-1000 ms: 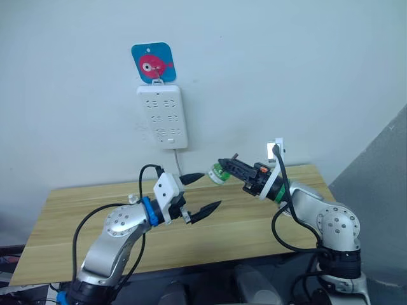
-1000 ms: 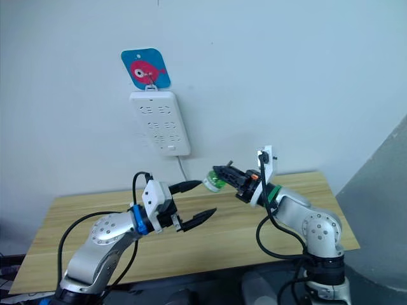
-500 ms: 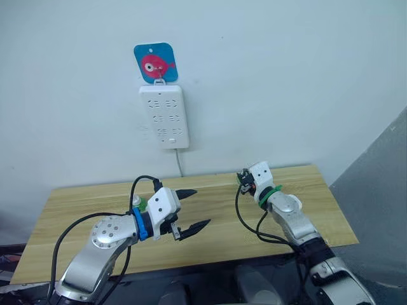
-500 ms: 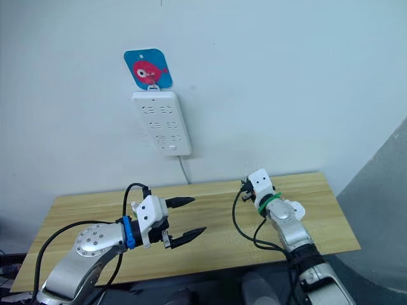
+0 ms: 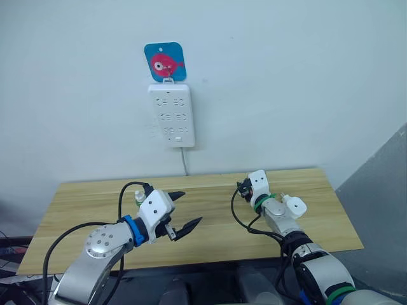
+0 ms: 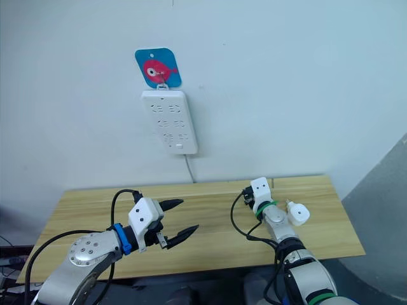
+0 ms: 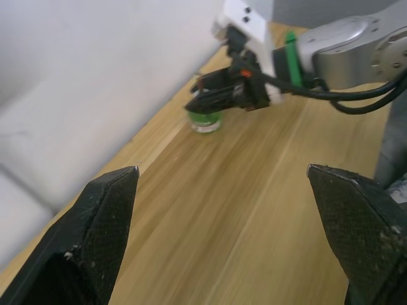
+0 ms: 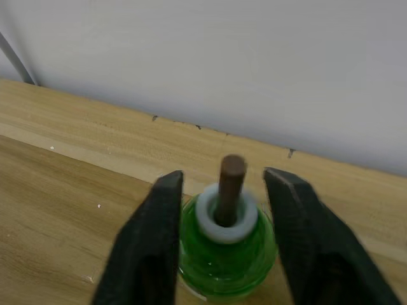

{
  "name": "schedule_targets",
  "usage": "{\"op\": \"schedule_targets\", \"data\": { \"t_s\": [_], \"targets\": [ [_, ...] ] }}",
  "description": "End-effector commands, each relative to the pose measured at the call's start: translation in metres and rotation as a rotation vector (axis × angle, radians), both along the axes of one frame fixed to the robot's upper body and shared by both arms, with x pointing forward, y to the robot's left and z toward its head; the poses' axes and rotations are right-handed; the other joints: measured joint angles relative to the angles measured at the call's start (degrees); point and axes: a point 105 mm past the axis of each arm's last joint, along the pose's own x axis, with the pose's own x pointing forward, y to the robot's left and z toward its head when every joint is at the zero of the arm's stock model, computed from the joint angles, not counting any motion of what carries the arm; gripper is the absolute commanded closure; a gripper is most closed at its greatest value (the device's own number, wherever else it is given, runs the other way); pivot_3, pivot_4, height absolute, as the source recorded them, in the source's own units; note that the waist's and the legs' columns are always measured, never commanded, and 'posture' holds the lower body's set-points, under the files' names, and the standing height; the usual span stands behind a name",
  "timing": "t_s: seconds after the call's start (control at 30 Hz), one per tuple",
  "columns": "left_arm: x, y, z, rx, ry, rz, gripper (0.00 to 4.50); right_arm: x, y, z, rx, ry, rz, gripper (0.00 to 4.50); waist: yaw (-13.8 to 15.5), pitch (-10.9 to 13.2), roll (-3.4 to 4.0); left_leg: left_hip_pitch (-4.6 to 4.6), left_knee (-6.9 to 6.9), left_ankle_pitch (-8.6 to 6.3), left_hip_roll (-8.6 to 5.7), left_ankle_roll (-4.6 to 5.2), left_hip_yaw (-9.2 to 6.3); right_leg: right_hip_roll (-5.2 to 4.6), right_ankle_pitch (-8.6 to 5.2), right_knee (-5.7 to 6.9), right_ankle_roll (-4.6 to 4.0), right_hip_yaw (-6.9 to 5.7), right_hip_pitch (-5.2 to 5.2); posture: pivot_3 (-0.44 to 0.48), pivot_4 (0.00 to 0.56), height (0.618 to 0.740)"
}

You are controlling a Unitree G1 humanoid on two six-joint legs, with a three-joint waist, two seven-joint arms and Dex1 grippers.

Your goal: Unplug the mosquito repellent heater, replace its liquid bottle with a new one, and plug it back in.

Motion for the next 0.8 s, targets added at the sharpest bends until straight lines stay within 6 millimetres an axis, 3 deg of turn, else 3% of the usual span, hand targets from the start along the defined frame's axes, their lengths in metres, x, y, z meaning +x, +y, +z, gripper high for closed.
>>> {"op": "schedule_targets", "data": {
  "t_s": [0.03,0.13,0.3,0.43,0.57,0.67,0.8],
  "targets": [
    [0.001,0.002,0.011,-0.037,-0.038,0.047,0.05,0.005,0.001,0.014,0.045,-0.061,0.005,1.14,0.23,0.00,0.00,0.00,0.01,0.00,0.00,0.00,0.00,0.00,0.00,0.02,0.00,0.00,0.00,-0.049,0.090,0.692],
    [0.002,0.010,0.008,-0.060,-0.022,0.113,0.05,0.004,0.006,0.024,0.063,-0.109,0.034,0.04,0.56,0.01,-0.01,0.03,0.03,0.00,0.00,0.00,0.00,0.00,-0.01,0.09,-0.02,0.00,0.00,-0.054,0.101,0.692],
    [0.000,0.034,-0.001,-0.084,0.011,0.260,0.05,-0.012,0.015,0.058,0.038,-0.272,0.159,0.01,1.22,0.06,0.02,0.05,0.00,0.00,0.02,0.00,-0.01,0.01,-0.08,0.14,-0.09,0.00,-0.02,-0.064,0.131,0.692],
    [-0.002,0.072,-0.018,-0.094,0.060,0.474,0.05,-0.057,0.033,0.087,-0.038,-0.334,0.416,0.01,1.86,0.94,0.10,0.08,-0.01,-0.01,0.02,-0.01,-0.02,-0.01,-0.26,0.15,0.10,-0.02,0.03,-0.080,0.162,0.692],
    [-0.003,0.110,-0.040,-0.064,0.115,0.635,0.05,-0.103,0.050,0.105,-0.094,-0.258,0.658,0.01,2.15,2.82,-0.16,0.46,-0.02,-0.01,0.10,-0.01,0.04,-0.02,-0.43,0.15,-0.07,0.03,0.32,-0.112,0.221,0.692],
    [0.008,0.130,-0.041,-0.048,0.093,0.704,0.05,-0.116,0.054,0.111,-0.186,-0.209,0.721,0.01,2.31,4.41,-0.62,0.76,-0.01,-0.01,0.19,-0.02,0.06,-0.08,-0.77,0.18,-0.64,0.05,0.56,-0.138,0.266,0.692],
    [0.019,0.142,-0.048,-0.034,0.130,0.734,0.05,-0.124,0.058,0.120,-0.220,-0.160,0.741,0.01,2.96,6.33,-0.94,0.69,-0.02,0.01,0.21,-0.09,0.10,-0.10,-0.79,0.19,-0.67,0.06,0.49,-0.155,0.305,0.692]
  ]
}}
